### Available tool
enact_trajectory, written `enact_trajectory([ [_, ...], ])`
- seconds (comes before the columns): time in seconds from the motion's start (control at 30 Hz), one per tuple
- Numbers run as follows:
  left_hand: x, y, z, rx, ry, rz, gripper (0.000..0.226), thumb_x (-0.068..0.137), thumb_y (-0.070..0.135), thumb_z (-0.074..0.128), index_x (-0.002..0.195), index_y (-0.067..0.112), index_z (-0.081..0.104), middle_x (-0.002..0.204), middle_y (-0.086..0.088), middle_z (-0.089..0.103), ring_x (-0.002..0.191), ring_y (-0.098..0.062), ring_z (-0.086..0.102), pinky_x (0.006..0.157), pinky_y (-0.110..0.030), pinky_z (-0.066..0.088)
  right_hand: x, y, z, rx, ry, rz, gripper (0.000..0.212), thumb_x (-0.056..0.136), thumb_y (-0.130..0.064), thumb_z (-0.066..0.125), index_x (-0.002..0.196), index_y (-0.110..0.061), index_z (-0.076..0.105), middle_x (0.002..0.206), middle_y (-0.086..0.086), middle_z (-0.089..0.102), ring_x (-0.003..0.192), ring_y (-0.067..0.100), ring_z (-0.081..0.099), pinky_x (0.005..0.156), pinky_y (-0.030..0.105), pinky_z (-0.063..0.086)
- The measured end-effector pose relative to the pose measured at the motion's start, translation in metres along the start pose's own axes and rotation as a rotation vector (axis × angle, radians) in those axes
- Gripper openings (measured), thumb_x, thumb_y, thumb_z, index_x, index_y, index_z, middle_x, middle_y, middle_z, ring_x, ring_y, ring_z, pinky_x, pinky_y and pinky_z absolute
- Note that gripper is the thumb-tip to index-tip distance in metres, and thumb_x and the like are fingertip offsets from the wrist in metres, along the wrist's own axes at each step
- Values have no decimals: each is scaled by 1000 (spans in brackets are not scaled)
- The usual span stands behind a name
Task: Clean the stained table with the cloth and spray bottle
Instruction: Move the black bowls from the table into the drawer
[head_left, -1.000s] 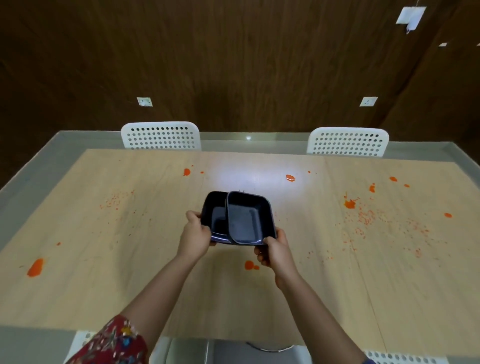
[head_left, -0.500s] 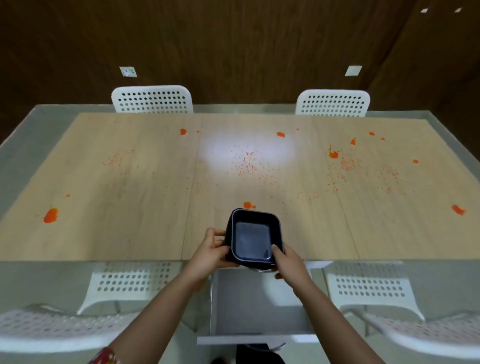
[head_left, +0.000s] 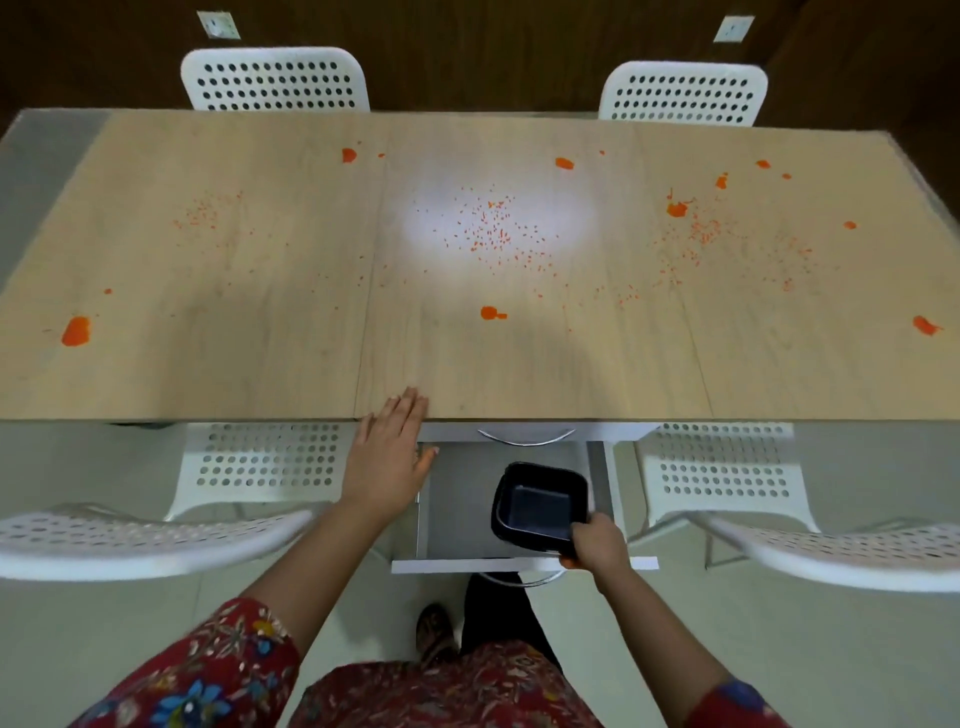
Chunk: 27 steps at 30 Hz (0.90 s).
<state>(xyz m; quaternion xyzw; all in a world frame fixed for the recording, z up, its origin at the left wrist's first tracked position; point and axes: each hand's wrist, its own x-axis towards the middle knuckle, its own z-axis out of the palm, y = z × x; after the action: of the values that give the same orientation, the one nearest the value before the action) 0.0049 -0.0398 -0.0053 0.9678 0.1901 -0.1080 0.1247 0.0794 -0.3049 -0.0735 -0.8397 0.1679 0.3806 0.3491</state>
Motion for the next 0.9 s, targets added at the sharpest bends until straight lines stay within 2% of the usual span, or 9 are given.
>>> enact_trajectory([
  [0.1, -3, -5, 15, -4, 75, 6, 72, 91, 55, 13, 155, 21, 13, 162, 4, 7, 149, -14, 9, 116, -34, 1, 25, -1, 22, -120, 28, 7, 13, 88, -4, 49, 92, 3, 59, 76, 13, 63, 66, 26, 62, 57, 29, 47],
  [0.2, -2, -8, 21, -36, 108, 20, 71, 90, 53, 12, 154, 21, 16, 160, 6, 8, 146, -8, 5, 117, -32, 1, 58, 1, 43, -178, 18, 17, 22, 87, -1, 50, 107, 4, 58, 100, 20, 65, 89, 34, 62, 71, 35, 50],
  [0.3, -2, -7, 24, -54, 144, 1, 67, 94, 51, 18, 154, 22, 18, 160, 8, 10, 144, -4, 3, 118, -32, 3, 84, 6, 59, -254, -46, 56, 27, 83, 0, 54, 110, -4, 58, 108, 17, 66, 98, 33, 63, 75, 34, 51],
  [0.4, 0, -7, 31, -36, 154, -5, 64, 95, 47, 24, 154, 23, 18, 160, 8, 10, 146, -6, 5, 119, -31, 1, 113, 20, 71, -204, -68, 76, 32, 82, 6, 54, 112, -2, 58, 110, 19, 65, 101, 36, 63, 81, 35, 53],
  [0.53, 1, -7, 37, -4, 175, -21, 64, 96, 46, 24, 155, 22, 15, 161, 6, 10, 147, -8, 6, 118, -29, -4, 142, 44, 85, -115, -84, 139, 38, 84, 3, 50, 121, -1, 56, 116, 23, 62, 102, 41, 62, 87, 50, 55],
  [0.6, 1, -8, 38, 5, 178, -19, 65, 95, 46, 24, 155, 22, 14, 162, 6, 8, 148, -9, 5, 118, -30, -3, 122, 31, 79, -177, -83, 135, 36, 87, -1, 50, 123, 1, 54, 120, 23, 61, 107, 40, 61, 91, 41, 52],
  [0.7, 1, -8, 40, -7, 184, -11, 65, 96, 46, 24, 155, 23, 13, 162, 6, 7, 148, -8, 2, 120, -32, 0, 100, 17, 68, -236, -84, 124, 37, 92, -6, 48, 128, 2, 49, 125, 22, 59, 112, 36, 59, 79, 31, 45],
  [0.8, 0, -9, 39, -24, 183, -6, 65, 96, 46, 24, 155, 23, 13, 162, 7, 6, 148, -8, 1, 120, -34, 2, 63, 15, 57, -154, 82, -86, 41, 94, -14, 51, 135, -8, 46, 128, 15, 55, 109, 33, 59, 84, 34, 46],
  [0.9, 0, -8, 38, -30, 183, 5, 64, 97, 47, 25, 155, 22, 13, 162, 6, 7, 148, -8, 2, 119, -32, 1, 14, 36, 53, -128, 111, -484, 16, 96, -14, 51, 109, -16, 61, 100, 0, 64, 88, 17, 63, 77, 27, 49],
])
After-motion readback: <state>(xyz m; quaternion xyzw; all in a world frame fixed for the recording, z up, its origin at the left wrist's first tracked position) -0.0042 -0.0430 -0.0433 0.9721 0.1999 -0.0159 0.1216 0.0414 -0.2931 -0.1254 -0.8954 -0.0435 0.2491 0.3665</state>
